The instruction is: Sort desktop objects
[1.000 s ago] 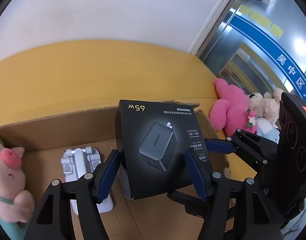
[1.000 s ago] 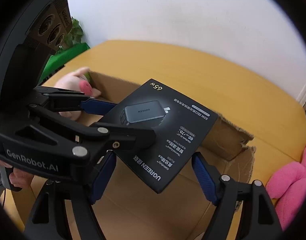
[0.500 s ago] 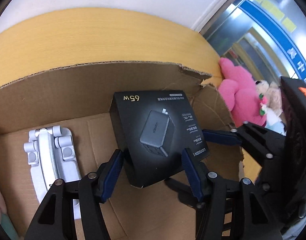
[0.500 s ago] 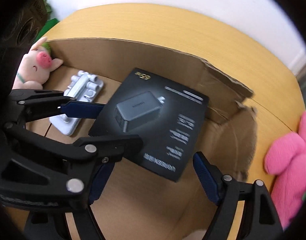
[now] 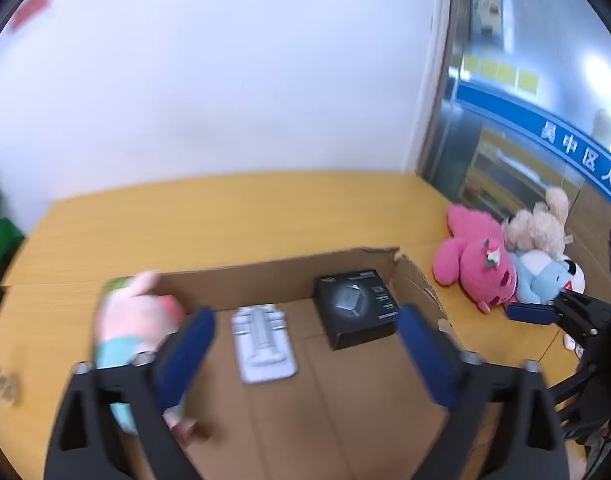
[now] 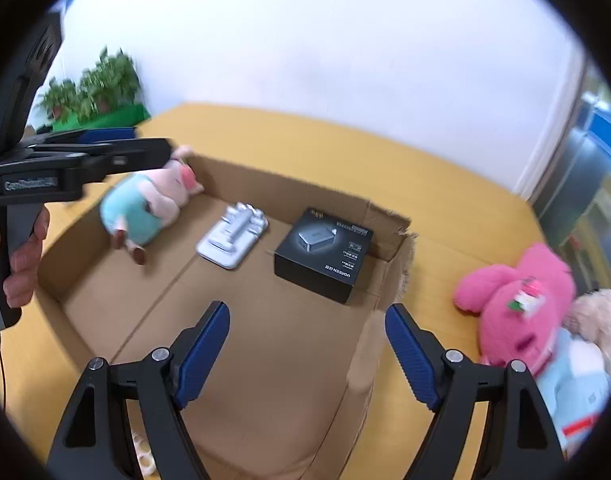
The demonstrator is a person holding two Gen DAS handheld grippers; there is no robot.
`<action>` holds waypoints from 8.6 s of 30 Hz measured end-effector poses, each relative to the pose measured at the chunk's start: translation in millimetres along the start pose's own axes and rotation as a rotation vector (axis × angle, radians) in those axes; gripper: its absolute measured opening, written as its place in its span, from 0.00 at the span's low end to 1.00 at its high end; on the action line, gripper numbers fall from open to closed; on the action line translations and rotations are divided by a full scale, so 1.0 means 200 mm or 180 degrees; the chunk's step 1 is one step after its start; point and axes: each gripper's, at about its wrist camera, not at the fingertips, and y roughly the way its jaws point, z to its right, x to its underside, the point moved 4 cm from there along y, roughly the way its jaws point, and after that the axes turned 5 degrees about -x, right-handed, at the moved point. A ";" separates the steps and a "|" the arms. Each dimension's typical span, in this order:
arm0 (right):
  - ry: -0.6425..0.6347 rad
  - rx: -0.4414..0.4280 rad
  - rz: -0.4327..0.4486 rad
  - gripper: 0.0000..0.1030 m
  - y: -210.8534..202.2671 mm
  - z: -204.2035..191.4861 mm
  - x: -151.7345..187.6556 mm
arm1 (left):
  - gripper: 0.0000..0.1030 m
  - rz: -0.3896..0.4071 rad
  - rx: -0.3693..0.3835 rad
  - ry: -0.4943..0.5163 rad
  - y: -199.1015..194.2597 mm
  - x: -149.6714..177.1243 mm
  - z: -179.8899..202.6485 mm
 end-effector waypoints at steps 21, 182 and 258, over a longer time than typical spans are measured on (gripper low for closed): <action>0.0509 -0.0591 -0.0760 0.73 0.11 0.01 0.90 | 0.97 -0.0251 -0.0593 -0.0368 -0.62 0.96 -0.35; 0.1431 -0.1453 -0.1417 0.09 0.86 0.20 0.10 | 0.05 -0.2010 0.1218 -0.0753 0.82 0.47 0.52; 0.1871 -0.1005 -0.1318 0.66 0.90 0.10 0.16 | 0.65 -0.0689 0.0070 -0.0363 -0.35 0.74 -0.32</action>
